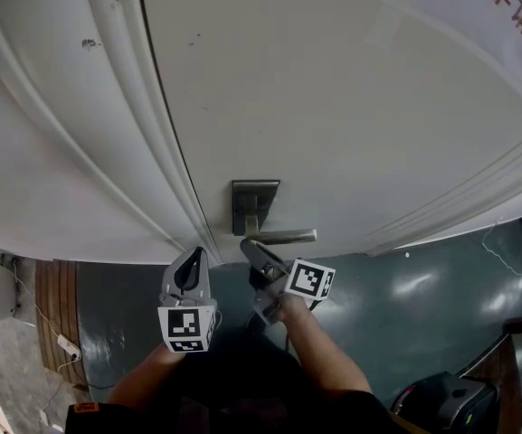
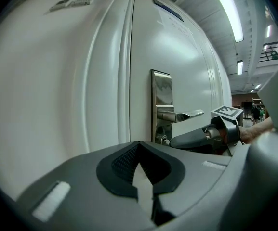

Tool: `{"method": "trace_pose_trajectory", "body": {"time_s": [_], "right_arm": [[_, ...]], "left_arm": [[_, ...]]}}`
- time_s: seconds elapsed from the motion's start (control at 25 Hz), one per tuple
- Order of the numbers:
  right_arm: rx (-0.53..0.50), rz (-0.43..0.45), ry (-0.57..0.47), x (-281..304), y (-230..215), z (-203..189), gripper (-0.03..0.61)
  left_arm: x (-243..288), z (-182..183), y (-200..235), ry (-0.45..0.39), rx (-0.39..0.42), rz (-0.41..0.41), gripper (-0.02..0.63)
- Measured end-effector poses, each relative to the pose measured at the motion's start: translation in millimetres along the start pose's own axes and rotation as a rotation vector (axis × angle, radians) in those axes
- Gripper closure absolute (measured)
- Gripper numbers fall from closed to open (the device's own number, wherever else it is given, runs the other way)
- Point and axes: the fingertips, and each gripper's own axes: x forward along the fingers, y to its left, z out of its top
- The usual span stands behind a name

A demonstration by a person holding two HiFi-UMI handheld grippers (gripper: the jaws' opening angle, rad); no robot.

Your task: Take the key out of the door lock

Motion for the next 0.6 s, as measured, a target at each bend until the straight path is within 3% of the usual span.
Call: {"method": "trace_pose_trajectory", "body": {"time_s": [0.16, 0.6], "right_arm": [[0.058, 0.052, -0.028, 2.3, 2.0, 5.5, 0.538], [0.146, 0.082, -0.065, 0.9, 0.4, 5.6, 0.56]], "left_arm": [[-0.2, 0.0, 2.4, 0.001, 0.003, -0.004, 0.597], [11.2, 1.0, -3.4, 0.009, 0.019, -0.075, 0.595]]}}
